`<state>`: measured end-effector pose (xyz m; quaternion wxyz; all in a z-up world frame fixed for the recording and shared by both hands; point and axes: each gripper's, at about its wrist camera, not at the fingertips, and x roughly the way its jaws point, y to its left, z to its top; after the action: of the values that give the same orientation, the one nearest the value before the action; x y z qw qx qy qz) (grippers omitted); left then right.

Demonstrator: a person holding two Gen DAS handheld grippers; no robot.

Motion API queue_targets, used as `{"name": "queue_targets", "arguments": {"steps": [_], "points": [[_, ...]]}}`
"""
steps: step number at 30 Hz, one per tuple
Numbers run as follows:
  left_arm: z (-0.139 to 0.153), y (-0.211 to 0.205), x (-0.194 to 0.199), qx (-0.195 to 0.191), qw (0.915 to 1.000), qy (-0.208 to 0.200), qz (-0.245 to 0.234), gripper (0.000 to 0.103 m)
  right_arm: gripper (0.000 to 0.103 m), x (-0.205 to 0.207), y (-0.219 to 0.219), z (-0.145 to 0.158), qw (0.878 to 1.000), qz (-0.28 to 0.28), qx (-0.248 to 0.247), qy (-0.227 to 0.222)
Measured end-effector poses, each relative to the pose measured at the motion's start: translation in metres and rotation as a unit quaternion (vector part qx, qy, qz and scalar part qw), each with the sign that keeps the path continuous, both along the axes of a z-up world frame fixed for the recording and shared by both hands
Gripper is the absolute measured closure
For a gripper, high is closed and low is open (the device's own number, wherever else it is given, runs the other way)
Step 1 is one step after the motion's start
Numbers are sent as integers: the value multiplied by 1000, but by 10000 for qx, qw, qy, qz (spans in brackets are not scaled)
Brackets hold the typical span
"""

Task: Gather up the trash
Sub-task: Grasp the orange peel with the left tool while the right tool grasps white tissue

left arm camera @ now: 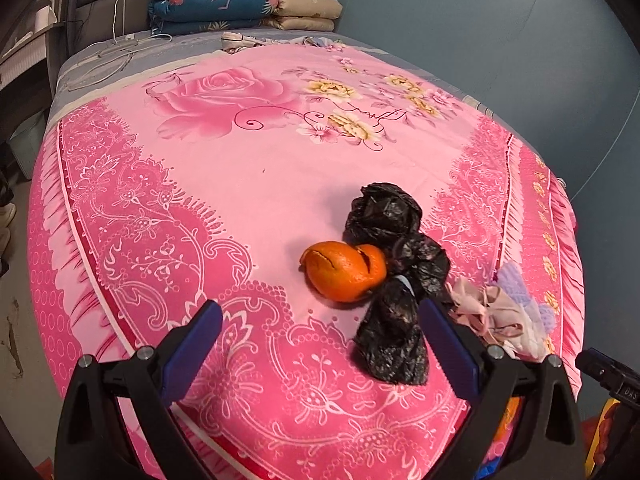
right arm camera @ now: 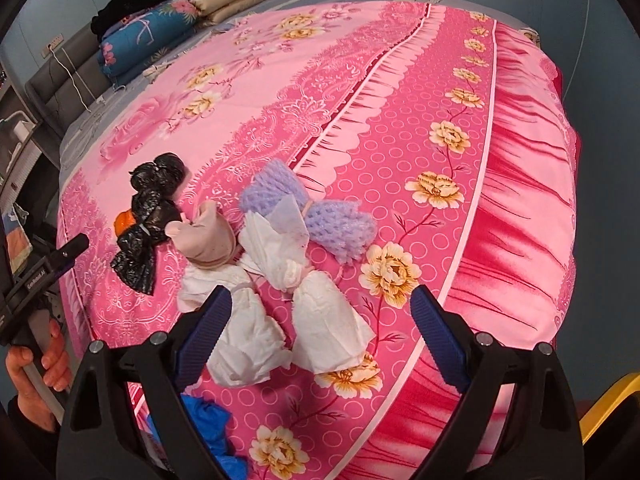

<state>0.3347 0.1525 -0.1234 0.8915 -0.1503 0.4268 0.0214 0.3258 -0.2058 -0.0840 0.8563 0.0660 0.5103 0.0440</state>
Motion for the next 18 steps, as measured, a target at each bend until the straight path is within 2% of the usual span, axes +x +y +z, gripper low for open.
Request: {"name": "queue_targets", "arguments": {"steps": [10, 17, 18], "points": [[-15, 7, 34, -221, 9997, 105, 29, 8, 16, 16, 10, -17, 9996, 51, -191, 221], [-34, 4, 51, -477, 9986, 235, -62, 9, 21, 24, 17, -31, 9986, 171, -332, 383], [-36, 4, 52, -498, 9984, 249, -83, 11, 21, 25, 18, -33, 9984, 184, -352, 400]]}}
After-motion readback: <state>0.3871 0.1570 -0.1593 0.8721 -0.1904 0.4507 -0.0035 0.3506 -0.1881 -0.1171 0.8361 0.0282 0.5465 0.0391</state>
